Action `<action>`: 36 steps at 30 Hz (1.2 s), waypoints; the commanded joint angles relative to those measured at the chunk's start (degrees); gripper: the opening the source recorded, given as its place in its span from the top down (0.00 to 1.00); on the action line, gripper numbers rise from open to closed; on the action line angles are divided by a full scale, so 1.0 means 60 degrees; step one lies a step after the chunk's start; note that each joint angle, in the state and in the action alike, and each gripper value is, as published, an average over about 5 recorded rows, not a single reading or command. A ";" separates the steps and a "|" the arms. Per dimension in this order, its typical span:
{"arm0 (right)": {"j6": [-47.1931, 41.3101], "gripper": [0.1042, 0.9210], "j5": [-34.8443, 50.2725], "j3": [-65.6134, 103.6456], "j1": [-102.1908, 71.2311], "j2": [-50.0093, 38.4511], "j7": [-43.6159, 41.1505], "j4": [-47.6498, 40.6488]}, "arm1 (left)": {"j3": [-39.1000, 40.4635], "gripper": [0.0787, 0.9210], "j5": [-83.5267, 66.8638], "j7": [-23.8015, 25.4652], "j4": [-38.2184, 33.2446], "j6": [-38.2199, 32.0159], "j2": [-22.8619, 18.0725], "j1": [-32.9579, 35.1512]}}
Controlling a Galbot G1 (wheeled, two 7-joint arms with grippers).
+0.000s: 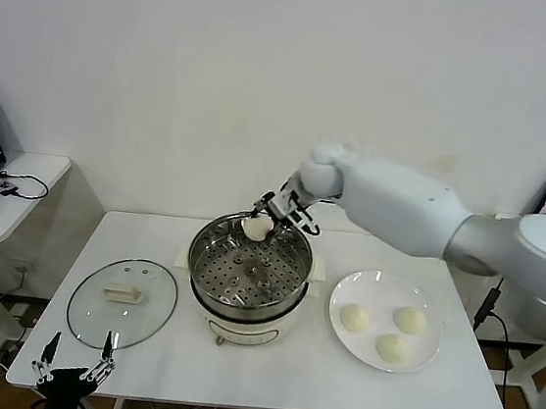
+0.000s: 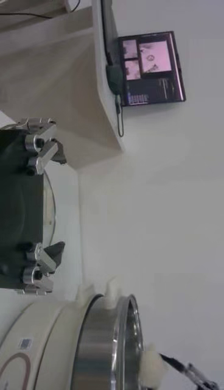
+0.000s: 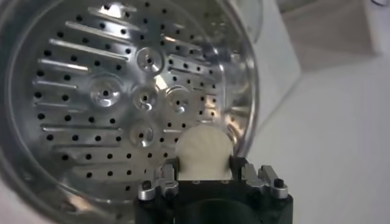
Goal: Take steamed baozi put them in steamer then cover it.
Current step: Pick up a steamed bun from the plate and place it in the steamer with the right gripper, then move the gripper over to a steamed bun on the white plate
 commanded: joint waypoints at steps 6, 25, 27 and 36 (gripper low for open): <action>0.1829 0.47 -0.2107 -0.0171 -0.0541 0.1108 0.0765 -0.1270 | -0.0009 0.12 -0.0032 0.0039 0.0110 -0.0021 0.0045 -0.0111; 0.2187 0.39 -0.2559 -0.0050 -0.0509 0.0852 0.0985 -0.1285 | 0.0044 0.12 -0.0001 0.0017 0.0007 -0.0046 -0.0004 -0.0055; 0.2126 0.33 -0.2313 -0.0054 -0.0431 0.0749 0.1022 -0.1141 | 0.0068 0.12 0.0016 0.0017 -0.0023 -0.0041 -0.0016 -0.0050; 0.0703 0.13 0.0110 -0.0336 0.0679 -0.0549 0.0092 0.0913 | 0.0113 0.12 0.0058 0.0040 -0.0200 -0.0021 -0.0010 0.0028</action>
